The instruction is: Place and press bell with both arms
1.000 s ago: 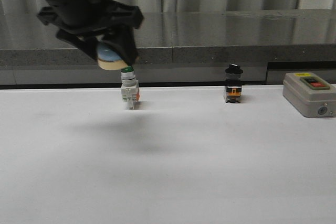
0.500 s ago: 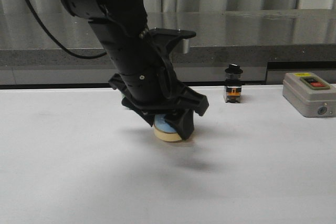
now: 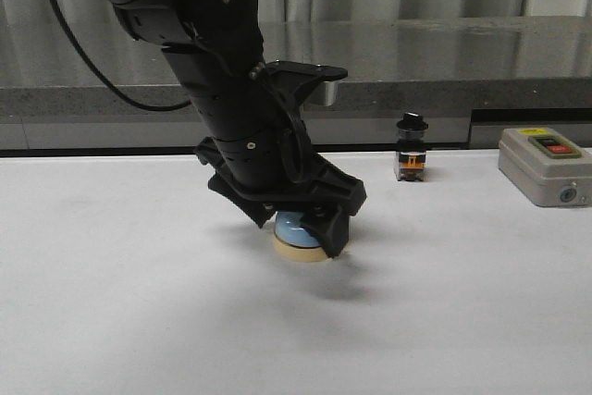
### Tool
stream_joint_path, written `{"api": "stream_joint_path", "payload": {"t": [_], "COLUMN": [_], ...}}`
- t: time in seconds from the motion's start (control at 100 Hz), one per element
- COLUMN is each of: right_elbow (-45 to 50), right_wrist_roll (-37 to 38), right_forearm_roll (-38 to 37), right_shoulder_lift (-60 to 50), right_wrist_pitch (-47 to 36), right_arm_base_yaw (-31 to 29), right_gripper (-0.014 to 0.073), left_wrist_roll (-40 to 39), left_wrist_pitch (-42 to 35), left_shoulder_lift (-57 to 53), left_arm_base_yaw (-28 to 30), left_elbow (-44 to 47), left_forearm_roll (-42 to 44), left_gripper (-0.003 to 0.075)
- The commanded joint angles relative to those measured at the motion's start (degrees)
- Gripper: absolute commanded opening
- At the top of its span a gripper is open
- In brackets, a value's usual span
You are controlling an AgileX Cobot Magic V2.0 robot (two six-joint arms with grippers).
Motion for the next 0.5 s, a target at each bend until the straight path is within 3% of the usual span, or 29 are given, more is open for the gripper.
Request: {"api": "stream_joint_path", "payload": {"t": [0.0, 0.49], "right_elbow": [-0.81, -0.81], "right_wrist_roll": [-0.07, -0.07], "right_forearm_roll": [-0.61, -0.61], "right_shoulder_lift": [-0.96, -0.96], "right_wrist_pitch": [-4.9, -4.9], "right_arm_base_yaw": [-0.35, -0.35], "right_gripper": [-0.006, -0.006], "left_wrist_roll": [0.09, -0.03], "left_wrist_pitch": [-1.83, -1.55], "left_shoulder_lift": [-3.01, -11.85], "left_arm_base_yaw": [-0.74, 2.61], "left_elbow": [-1.8, -1.58], "left_forearm_roll": [-0.27, -0.27], "left_gripper": [0.0676, 0.0672]}}
